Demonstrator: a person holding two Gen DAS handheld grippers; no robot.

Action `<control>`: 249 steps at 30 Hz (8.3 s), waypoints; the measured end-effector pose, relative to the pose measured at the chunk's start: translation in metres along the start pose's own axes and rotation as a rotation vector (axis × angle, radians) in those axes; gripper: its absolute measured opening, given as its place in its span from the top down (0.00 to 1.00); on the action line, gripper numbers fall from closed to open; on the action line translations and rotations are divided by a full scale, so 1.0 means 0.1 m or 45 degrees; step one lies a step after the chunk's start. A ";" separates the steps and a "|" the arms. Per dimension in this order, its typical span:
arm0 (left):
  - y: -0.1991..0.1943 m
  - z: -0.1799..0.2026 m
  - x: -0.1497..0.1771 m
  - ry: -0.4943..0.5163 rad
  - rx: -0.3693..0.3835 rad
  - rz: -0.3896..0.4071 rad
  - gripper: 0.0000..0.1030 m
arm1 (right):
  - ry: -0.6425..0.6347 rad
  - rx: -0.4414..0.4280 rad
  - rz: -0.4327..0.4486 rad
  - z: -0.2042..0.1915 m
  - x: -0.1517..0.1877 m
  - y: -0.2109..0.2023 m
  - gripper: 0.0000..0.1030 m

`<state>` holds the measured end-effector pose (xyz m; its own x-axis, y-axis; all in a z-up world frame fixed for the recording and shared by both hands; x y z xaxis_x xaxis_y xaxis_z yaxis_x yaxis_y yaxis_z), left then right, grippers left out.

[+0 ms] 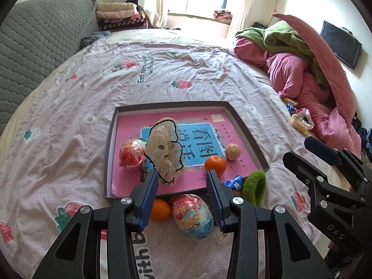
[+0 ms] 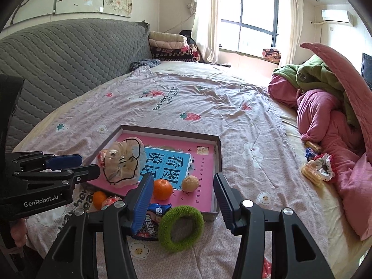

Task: Organize objects
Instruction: 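Withdraw both tools from the tray toward the remaining items, then move right tool to the green fuzzy ring while left tool approaches the large wrapped Kinder egg, then close right tool on the green ring while left tool grasps the large Kinder egg, then lift the Kinder egg with left tool while right tool lifts the green ring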

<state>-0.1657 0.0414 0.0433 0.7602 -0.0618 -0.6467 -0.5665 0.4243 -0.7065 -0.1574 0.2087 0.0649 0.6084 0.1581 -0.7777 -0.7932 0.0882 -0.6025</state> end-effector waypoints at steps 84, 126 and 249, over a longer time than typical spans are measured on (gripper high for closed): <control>0.53 0.06 0.92 -0.053 0.006 -0.209 0.42 | -0.064 -0.056 -0.183 -0.09 1.04 0.20 0.43; 0.97 0.00 0.73 -0.042 -0.006 -0.252 0.42 | -0.090 -0.089 -0.227 -0.23 1.05 0.70 0.52; 0.02 0.21 -0.62 0.055 -0.001 0.136 0.43 | -0.100 -0.063 0.128 0.06 -0.28 0.12 0.84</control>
<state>-0.2072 0.0651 0.0881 0.6811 -0.0554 -0.7301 -0.6438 0.4297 -0.6332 -0.1836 0.2108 0.0803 0.5206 0.2401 -0.8193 -0.8465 0.0201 -0.5320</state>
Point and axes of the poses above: each gripper's, at about its wrist camera, not at the fingertips, and y roughly the way its jaws point, z to its right, x to its underside, the point moved 6 cm from there along y, roughly the way its jaws point, and after that the axes turned 12 degrees about x, right-handed, at the moved point
